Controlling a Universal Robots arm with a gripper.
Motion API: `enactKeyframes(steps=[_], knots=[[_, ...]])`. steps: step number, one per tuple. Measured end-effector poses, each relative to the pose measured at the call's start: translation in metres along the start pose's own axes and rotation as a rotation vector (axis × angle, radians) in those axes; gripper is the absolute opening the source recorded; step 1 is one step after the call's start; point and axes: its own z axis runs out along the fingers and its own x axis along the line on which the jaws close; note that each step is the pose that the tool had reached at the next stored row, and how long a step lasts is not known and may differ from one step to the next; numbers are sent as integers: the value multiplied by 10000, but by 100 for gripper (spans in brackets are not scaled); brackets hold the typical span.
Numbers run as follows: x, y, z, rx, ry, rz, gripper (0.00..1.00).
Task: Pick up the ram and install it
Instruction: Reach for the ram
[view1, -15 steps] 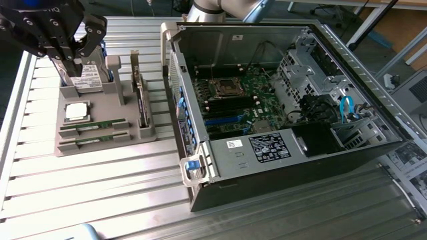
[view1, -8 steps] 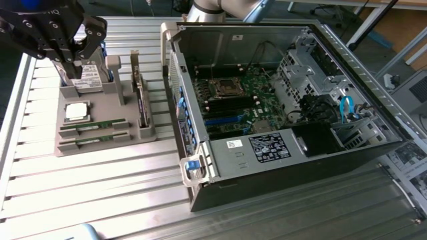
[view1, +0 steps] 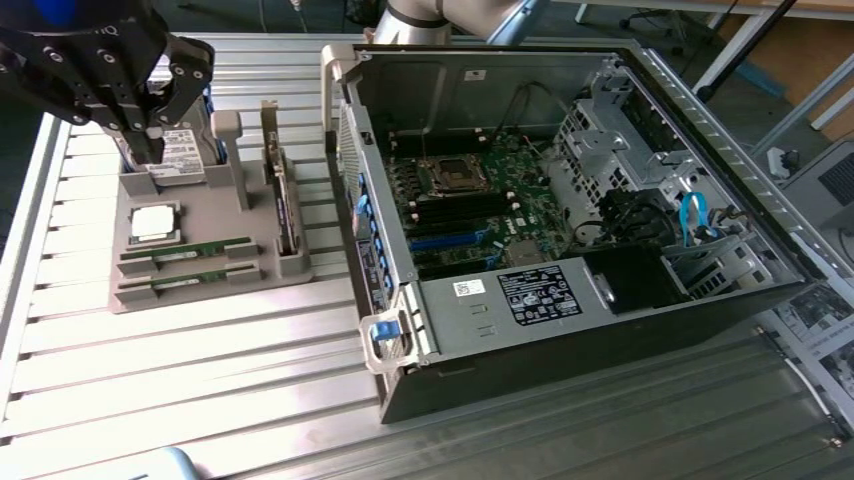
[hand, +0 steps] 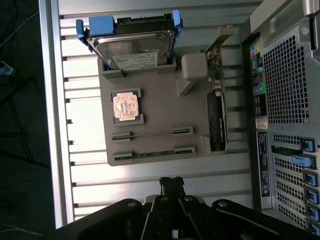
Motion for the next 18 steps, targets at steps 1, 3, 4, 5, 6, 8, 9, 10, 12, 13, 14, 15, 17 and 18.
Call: enactKeyframes(steps=[1,3,4,5,6,8,9,10,12,13,14,15,17,18], knots=[[-1,-5,0,0,0,0,11],[-1,-15,-1,0,0,0,11],[-1,-20,-1,1,0,0,11],[-2,-25,-1,0,0,0,11],[-2,-30,-1,0,0,0,11],[-3,-39,-2,0,0,0,11],[-3,-45,-2,0,0,0,11],[-4,-54,-2,0,0,1,11],[-5,-66,-3,0,0,0,11],[-6,-72,-3,0,0,0,11],[-6,-77,-3,1,0,0,11],[-7,-84,-4,0,0,0,11],[-7,-97,-4,0,0,0,11],[-8,-103,-4,0,0,0,11]])
